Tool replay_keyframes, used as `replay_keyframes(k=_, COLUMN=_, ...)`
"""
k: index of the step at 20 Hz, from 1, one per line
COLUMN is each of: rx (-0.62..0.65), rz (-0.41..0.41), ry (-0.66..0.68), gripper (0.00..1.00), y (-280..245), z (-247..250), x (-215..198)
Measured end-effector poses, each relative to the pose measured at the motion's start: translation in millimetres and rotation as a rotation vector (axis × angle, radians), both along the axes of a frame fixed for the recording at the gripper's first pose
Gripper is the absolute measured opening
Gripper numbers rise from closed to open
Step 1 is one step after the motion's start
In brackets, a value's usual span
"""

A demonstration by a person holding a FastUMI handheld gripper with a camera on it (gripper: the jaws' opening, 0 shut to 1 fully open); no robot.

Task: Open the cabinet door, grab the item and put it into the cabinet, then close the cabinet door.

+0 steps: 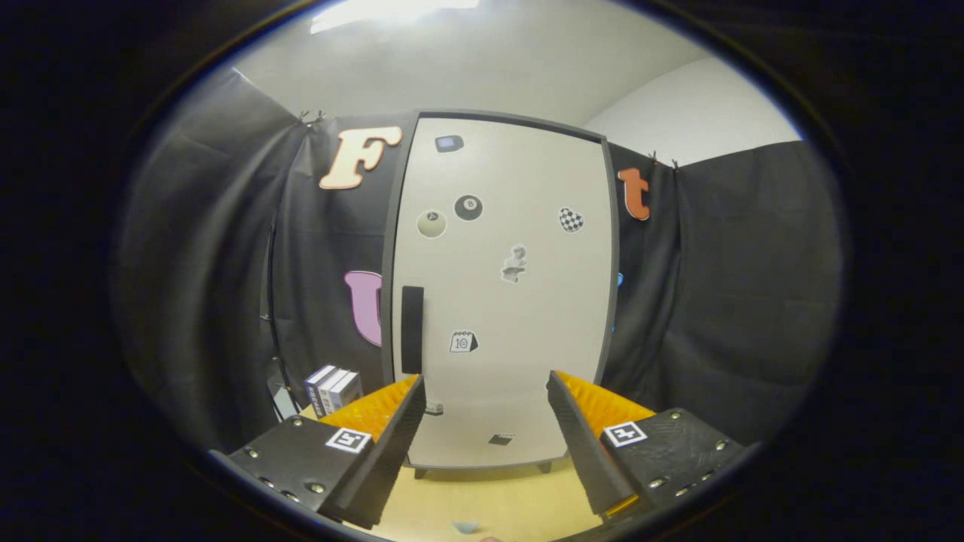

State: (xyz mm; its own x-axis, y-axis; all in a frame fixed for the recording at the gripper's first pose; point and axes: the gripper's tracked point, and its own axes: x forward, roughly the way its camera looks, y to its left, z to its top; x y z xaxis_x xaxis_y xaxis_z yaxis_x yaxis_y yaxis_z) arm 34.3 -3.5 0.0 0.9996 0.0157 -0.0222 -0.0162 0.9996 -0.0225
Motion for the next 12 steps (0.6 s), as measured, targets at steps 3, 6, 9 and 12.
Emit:
replay_keyframes(k=3, rx=0.013, rz=0.015, ry=0.004, gripper=0.96, y=5.9, z=-1.1, x=9.9)
replay_keyframes(k=6, rx=0.03, rz=0.035, ry=0.016, gripper=0.97, y=19.3, z=-3.9, x=27.3)
replay_keyframes(k=9, rx=0.049, rz=0.064, ry=0.025, gripper=0.96, y=38.3, z=-7.7, x=51.4)
replay_keyframes(k=12, rx=0.067, rz=0.092, ry=0.029, gripper=0.96, y=60.2, z=-9.1, x=78.3)
